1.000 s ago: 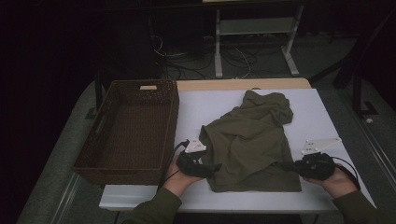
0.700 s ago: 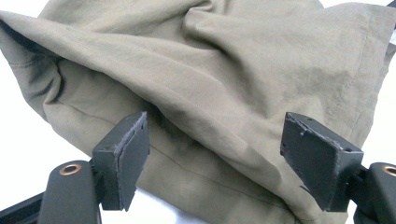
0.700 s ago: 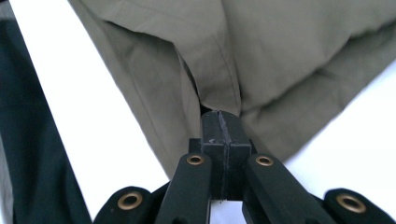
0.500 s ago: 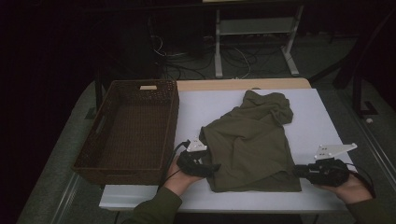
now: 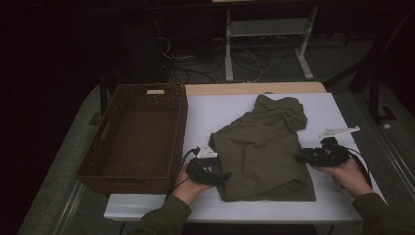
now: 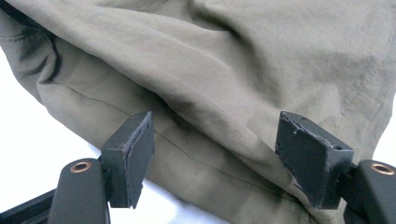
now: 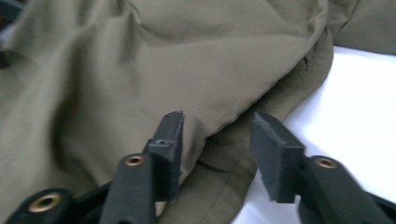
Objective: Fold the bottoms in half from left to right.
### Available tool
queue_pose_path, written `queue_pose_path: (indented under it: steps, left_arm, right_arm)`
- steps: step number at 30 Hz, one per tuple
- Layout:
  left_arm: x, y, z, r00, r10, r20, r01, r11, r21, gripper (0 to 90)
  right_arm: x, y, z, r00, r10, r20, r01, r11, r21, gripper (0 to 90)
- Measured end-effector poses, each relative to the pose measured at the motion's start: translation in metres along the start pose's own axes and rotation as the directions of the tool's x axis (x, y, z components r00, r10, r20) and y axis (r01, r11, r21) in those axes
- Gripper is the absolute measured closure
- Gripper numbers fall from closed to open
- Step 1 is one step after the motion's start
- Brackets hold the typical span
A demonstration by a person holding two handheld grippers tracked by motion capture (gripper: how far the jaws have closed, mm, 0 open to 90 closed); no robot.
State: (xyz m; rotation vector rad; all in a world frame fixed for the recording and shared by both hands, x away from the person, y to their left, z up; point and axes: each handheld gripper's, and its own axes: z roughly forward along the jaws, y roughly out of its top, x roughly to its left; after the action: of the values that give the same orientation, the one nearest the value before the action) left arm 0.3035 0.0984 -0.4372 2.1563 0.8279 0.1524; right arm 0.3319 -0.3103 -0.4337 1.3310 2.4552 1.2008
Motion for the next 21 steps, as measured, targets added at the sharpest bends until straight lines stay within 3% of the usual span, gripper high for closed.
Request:
queue_pose_path:
  steps: [3,5,11,16,21]
  left_arm:
    - [0.0,0.0,0.001,0.9999,-0.002,0.015,0.002,0.9999,0.011,32.3]
    - [0.0,-0.001,0.002,0.9996,0.005,0.03,-0.005,0.9996,0.026,37.4]
    - [-0.003,0.0,0.005,0.9979,0.027,0.058,-0.03,0.9981,0.054,61.2]
    - [-0.005,0.003,0.002,0.998,0.032,0.053,-0.037,0.9962,0.079,88.4]
    - [-0.003,0.001,-0.001,0.9994,0.019,0.027,-0.022,0.9937,0.11,88.2]
  right_arm:
    - [0.001,0.003,0.007,0.9989,-0.045,-0.014,0.045,0.999,0.017,80.7]
    - [0.002,0.005,0.009,0.9971,-0.076,-0.005,0.076,0.997,0.014,87.5]
    - [-0.005,0.015,0.007,0.9906,-0.1,0.093,0.102,0.995,-0.011,88.1]
    - [-0.018,0.016,0.01,0.9857,-0.081,0.148,0.084,0.996,-0.014,88.1]
    - [-0.019,0.013,0.01,0.9816,-0.09,0.168,0.09,0.996,0.009,88.1]
